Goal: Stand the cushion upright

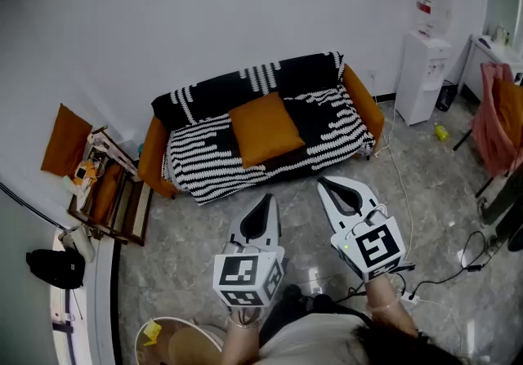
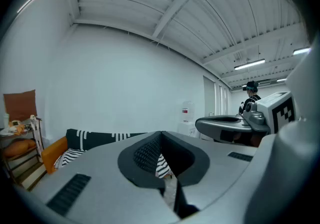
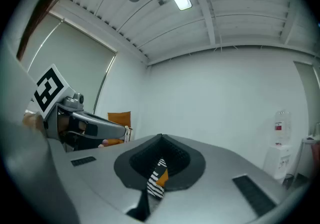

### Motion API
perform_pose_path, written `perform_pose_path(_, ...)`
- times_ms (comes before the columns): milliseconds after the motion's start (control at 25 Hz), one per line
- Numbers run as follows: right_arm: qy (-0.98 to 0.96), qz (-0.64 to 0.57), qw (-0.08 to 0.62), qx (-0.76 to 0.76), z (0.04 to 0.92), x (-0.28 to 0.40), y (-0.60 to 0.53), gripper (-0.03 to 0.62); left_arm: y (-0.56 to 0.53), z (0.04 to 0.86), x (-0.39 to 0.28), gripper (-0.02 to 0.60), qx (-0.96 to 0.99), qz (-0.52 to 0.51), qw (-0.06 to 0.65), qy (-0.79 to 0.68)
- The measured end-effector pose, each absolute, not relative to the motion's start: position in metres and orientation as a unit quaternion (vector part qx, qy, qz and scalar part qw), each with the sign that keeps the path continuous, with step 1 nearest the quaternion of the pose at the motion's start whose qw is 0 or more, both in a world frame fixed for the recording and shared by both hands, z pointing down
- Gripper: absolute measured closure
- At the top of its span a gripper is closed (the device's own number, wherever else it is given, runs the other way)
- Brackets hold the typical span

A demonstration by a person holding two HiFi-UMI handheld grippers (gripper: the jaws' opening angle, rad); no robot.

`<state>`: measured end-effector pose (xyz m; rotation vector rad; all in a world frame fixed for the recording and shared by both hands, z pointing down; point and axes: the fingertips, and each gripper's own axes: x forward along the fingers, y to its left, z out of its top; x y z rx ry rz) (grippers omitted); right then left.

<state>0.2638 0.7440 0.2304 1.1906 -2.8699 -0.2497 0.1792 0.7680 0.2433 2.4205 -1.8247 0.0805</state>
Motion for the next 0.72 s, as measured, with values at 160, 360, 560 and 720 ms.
perform_pose_path(160,-0.920,-0.085,-0.006,0.382,0.228,0.275,0.741,0.588,0.766,0.245,0.188,0.562,0.794,0.026,0.055,-0.604)
perform_pose_path(360,-0.922,-0.098,-0.014,0.375,0.231,0.282,0.732,0.588,0.758,0.250,0.195,0.562,0.790,0.028,0.057,-0.610)
perform_pose_path(560,-0.927,-0.102,-0.009,0.362,0.236,0.275,0.717,0.589,0.740,0.253,0.192,0.561,0.789,0.030,0.060,-0.611)
perform_pose_path(720,-0.926,-0.109,0.005,0.362,0.239,0.269,0.695,0.589,0.716,0.253,0.187,0.561,0.793,0.031,0.058,-0.606)
